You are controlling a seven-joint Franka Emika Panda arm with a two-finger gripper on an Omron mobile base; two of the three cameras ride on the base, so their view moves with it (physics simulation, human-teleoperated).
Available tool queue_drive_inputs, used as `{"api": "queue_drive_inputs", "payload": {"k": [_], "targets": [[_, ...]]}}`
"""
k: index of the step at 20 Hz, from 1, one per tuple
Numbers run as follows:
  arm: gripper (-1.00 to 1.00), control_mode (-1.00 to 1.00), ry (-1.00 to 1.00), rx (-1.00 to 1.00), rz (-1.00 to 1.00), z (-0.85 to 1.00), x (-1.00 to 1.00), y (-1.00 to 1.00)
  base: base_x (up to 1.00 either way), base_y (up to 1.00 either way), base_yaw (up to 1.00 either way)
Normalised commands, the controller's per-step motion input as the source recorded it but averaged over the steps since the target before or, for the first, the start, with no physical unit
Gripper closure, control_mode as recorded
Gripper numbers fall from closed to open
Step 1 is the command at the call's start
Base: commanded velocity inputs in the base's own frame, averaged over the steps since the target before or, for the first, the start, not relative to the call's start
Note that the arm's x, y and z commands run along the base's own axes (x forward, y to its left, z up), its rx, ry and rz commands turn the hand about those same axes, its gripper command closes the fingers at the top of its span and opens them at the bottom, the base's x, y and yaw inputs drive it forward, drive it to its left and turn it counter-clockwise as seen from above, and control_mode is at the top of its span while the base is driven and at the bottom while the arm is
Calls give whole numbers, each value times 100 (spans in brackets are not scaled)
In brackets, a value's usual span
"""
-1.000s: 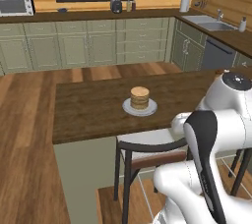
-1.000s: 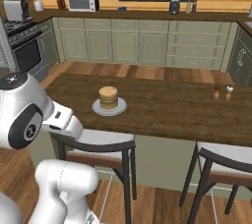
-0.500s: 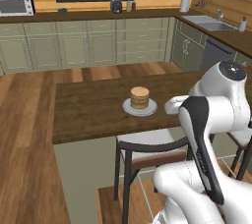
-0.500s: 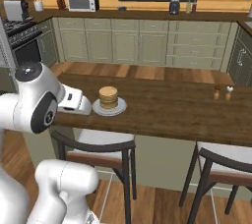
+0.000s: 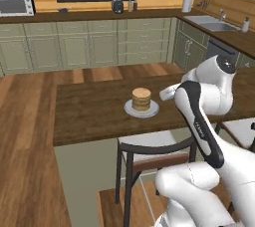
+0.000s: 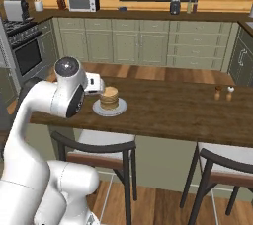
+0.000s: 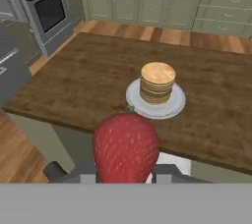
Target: Take the strawberry from the fridge and place it on top of the pancake, located on the dining counter.
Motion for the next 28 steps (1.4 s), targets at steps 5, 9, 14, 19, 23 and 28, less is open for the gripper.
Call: {"api": "queue_drive_inputs", "payload": {"k": [5, 9, 14, 19, 23, 28], "targets": [[100, -100, 2, 2, 25, -2, 100, -20, 0, 0, 0], [100, -100, 0, 6, 27, -4, 100, -20, 0, 0, 0], [100, -100, 0, 2, 29, -17, 100, -8, 0, 0, 0], [100, -100, -1, 0, 42, -33, 86, -27, 0, 0, 0], [100, -100, -11, 0, 41, -30, 51, -6, 0, 0, 0], [100, -100, 6, -1, 28, -9, 36, 13, 0, 0, 0]]}}
